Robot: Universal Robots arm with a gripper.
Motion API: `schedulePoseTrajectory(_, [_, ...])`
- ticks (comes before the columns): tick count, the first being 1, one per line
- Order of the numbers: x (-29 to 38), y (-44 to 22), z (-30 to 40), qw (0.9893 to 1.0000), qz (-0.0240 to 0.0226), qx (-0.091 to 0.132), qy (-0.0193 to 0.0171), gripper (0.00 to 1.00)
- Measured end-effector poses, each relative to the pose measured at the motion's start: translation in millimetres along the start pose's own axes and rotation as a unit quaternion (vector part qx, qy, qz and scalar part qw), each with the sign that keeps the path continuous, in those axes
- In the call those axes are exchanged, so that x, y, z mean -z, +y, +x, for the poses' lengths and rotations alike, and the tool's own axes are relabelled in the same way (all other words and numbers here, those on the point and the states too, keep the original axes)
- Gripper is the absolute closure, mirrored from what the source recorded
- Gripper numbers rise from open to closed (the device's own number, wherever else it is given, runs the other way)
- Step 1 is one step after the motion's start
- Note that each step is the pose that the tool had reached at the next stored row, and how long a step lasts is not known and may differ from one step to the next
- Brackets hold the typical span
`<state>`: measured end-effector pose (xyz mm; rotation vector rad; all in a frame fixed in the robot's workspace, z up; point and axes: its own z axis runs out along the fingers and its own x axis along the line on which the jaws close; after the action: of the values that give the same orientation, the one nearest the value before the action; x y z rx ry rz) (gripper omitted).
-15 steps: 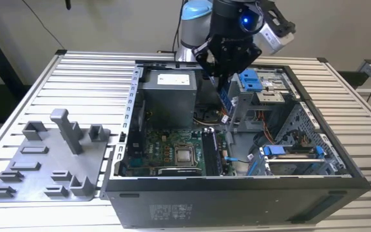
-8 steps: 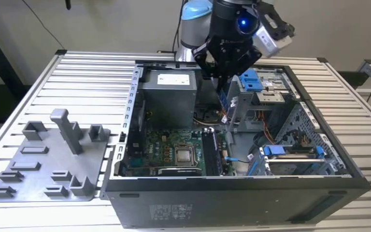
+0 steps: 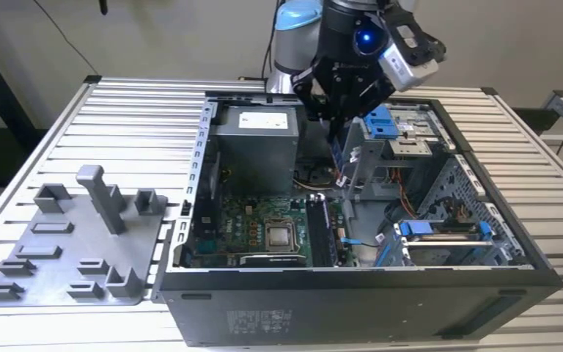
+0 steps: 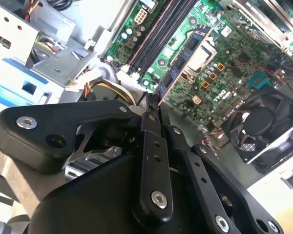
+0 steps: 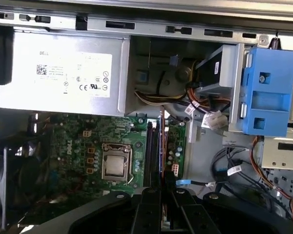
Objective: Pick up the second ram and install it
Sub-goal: 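Insert the second ram into the second slot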
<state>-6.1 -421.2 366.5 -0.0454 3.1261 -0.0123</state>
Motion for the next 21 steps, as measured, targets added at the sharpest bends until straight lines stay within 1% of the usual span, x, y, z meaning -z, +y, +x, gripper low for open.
schedulePoseTrajectory(2, [-1.0, 0.0, 0.0, 0.9999, 0.0002, -0.013, 0.0, 0.86])
schedulePoseTrajectory(5, [-2.0, 0.0, 0.0, 0.9994, 0.0006, -0.034, 0.0002, 0.86])
schedulePoseTrajectory(8, [-3.7, 0.0, 0.1, 0.9985, 0.001, -0.054, 0.0006, 0.86])
schedulePoseTrajectory(11, [-5.2, 0.0, 0.1, 0.9977, 0.0012, -0.068, 0.0021, 0.86])
schedulePoseTrajectory(13, [-6.0, 0.0, 0.1, 0.9975, 0.0014, -0.07, 0.0033, 0.86])
schedulePoseTrajectory(16, [-7.0, 0.0, 0.1, 0.9976, 0.0014, -0.069, 0.0035, 0.86])
schedulePoseTrajectory(21, [-9.4, 0.2, 0.1, 0.9984, 0.0012, -0.057, 0.0034, 0.86])
